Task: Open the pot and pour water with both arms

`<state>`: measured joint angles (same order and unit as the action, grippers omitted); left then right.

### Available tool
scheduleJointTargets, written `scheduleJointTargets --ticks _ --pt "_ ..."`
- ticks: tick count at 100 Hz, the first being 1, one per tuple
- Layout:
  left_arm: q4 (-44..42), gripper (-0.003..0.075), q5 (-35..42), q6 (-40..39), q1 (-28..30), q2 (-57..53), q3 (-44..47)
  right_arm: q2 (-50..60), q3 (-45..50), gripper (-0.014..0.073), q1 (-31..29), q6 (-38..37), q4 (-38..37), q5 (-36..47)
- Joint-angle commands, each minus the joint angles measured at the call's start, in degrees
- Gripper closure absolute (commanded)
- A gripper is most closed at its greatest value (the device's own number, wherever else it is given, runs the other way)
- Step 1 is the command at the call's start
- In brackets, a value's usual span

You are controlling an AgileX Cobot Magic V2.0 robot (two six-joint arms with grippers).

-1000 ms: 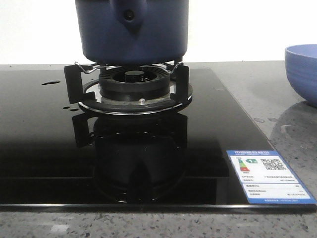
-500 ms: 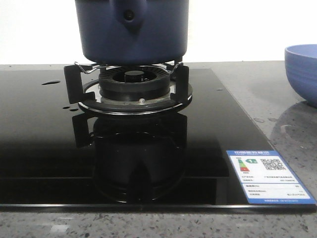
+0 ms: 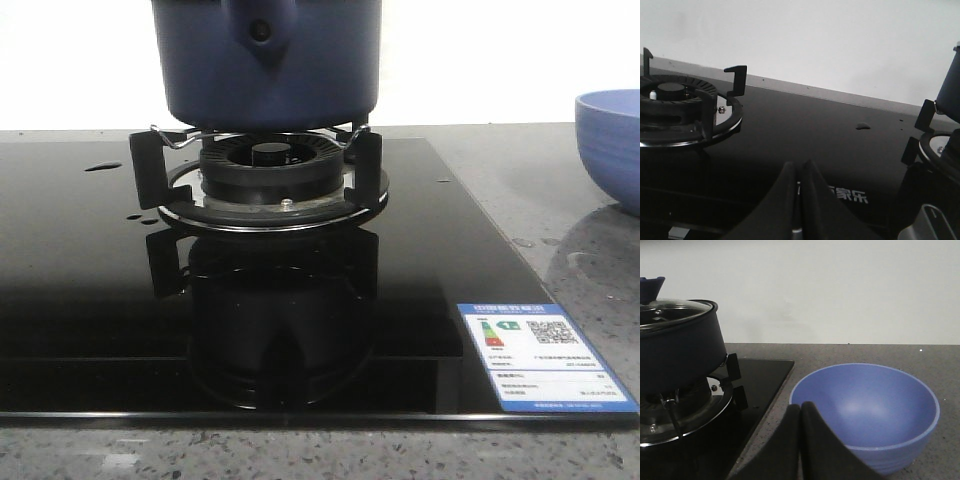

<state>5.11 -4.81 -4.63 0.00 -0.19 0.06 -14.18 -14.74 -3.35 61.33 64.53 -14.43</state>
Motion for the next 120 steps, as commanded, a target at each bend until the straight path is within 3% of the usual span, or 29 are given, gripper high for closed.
scheduleJointTargets --ticks 1,15,106,113,120 --pt "0.74 0.0739 6.87 -0.65 -0.51 -1.60 2.09 -0.27 -1.53 0.0649 0.01 0.66 1.22 2.28" --pt "1.19 0.0739 3.69 -0.65 -0.51 -1.60 1.95 -0.27 -1.53 0.0650 0.01 0.66 1.22 2.16" --pt "1.19 0.0739 3.82 -0.65 -0.51 -1.60 1.95 -0.27 -1.53 0.0649 0.01 0.66 1.22 2.48" --pt "1.19 0.0739 3.82 -0.65 -0.51 -1.60 1.95 -0.27 -1.53 0.0649 0.01 -1.39 -3.08 3.57" --pt "1.19 0.0739 3.82 -0.65 -0.51 -1.60 1.95 -0.27 -1.53 0.0650 0.01 -15.16 -15.46 5.02"
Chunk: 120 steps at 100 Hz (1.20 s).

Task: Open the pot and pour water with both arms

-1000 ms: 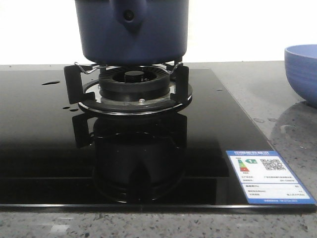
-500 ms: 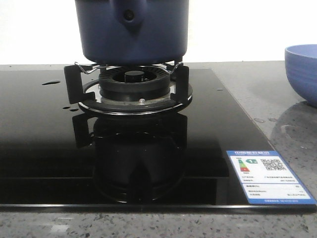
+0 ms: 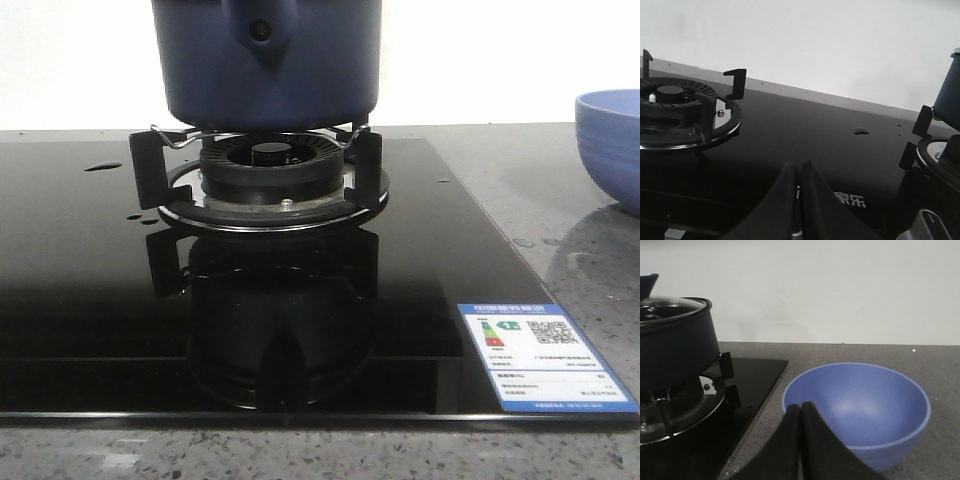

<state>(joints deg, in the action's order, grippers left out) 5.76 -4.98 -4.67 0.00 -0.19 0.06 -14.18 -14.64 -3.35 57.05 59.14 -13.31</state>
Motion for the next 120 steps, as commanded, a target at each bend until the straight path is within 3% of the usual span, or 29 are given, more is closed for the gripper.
scheduleJointTargets --ticks 1,9,16,25,38,65,76,120 --pt "0.54 0.0739 3.98 -0.61 -0.51 -1.60 1.95 -0.27 -1.63 0.0650 0.01 -14.62 -11.93 4.16" --pt "0.54 0.0739 3.98 -0.61 -0.51 -1.60 1.95 -0.27 -1.59 0.0650 0.01 -37.86 -35.97 5.43" --pt "0.54 0.0739 3.98 -0.61 -0.51 -1.60 1.95 -0.27 -1.21 0.0649 0.01 -52.07 -53.14 5.85" --pt "0.54 0.0739 3.98 -0.61 -0.51 -1.60 1.95 0.62 0.82 0.0649 0.11 -62.45 -64.01 9.01" --pt "0.54 0.0739 3.98 -0.61 -0.51 -1.60 1.95 3.80 6.35 0.0649 1.00 -62.60 -64.93 15.87" --pt "0.54 0.0739 3.98 -0.61 -0.51 -1.60 1.95 11.96 16.73 0.0650 1.58 -62.60 -63.12 16.31" --pt "0.54 0.0739 3.98 -0.61 -0.51 -1.60 1.95 16.05 16.73 0.0649 1.58 -62.60 -62.86 11.78" --pt "0.54 0.0739 3.88 -0.61 -0.51 -1.53 1.95 15.71 16.73 0.0650 1.58 -62.60 -63.09 10.01"
